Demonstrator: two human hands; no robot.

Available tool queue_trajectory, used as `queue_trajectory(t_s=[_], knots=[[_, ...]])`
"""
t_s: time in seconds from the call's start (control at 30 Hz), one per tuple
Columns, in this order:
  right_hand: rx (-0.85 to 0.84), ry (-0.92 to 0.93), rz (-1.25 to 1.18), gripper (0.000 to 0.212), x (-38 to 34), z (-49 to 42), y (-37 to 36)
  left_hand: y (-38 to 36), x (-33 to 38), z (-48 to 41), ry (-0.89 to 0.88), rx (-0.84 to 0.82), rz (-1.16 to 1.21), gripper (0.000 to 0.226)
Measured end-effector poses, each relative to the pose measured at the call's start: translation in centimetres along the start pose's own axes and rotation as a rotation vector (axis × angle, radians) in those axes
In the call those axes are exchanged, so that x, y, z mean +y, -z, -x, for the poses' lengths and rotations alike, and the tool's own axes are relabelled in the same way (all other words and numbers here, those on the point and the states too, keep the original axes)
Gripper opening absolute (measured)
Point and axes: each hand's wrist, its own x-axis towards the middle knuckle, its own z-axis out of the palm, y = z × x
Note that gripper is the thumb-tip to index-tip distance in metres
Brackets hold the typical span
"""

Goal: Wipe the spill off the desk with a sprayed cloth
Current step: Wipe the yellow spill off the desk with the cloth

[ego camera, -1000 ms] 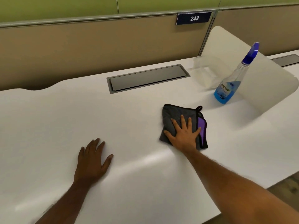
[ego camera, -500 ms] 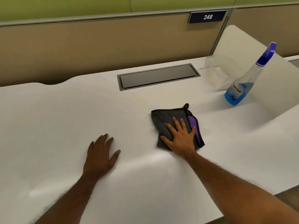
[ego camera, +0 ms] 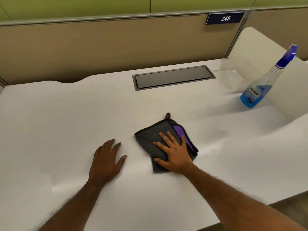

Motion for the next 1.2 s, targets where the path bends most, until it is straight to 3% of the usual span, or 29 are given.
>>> queue_trajectory(t_s=[0.13, 0.2, 0.3, 0.4, 0.53, 0.87, 1.03, 1.13, 1.2], knots=[[-0.002, -0.387, -0.027, 0.076, 1.6, 0.0, 0.9, 0.6, -1.7, 1.0, 0.023, 0.005, -0.006, 0.069], [-0.030, -0.467, -0.040, 0.081, 0.7, -0.2, 1.3, 0.7, -2.3, 1.5, 0.027, 0.000, -0.013, 0.069], [-0.055, -0.447, -0.069, 0.085, -2.7, -0.2, 1.1, 0.5, -2.6, 1.9, 0.027, 0.002, 0.004, 0.069], [-0.069, -0.294, -0.101, 0.080, -7.5, 0.3, -0.2, 0.7, -1.8, 2.1, -0.052, 0.055, 0.085, 0.066], [-0.096, -0.156, -0.101, 0.076, -12.9, 1.1, -1.3, 1.2, -0.2, 2.5, -0.179, 0.087, 0.160, 0.042], [-0.095, -0.146, -0.198, 0.077, -15.5, 1.6, -0.9, 1.7, 0.7, 4.0, 0.129, 0.155, 0.489, 0.038], [0.139, -0.252, -0.454, 0.052, -12.6, 2.2, 0.7, 1.9, 1.3, 3.8, 0.236, 0.084, 0.554, 0.035], [0.310, -0.355, -0.451, 0.039, -9.9, 2.7, 1.6, 2.2, 1.5, 3.7, 0.290, 0.041, 0.590, 0.038], [0.330, -0.467, -0.507, 0.037, -8.6, 2.9, 2.2, 2.3, 1.6, 3.7, 0.322, 0.019, 0.624, 0.039]])
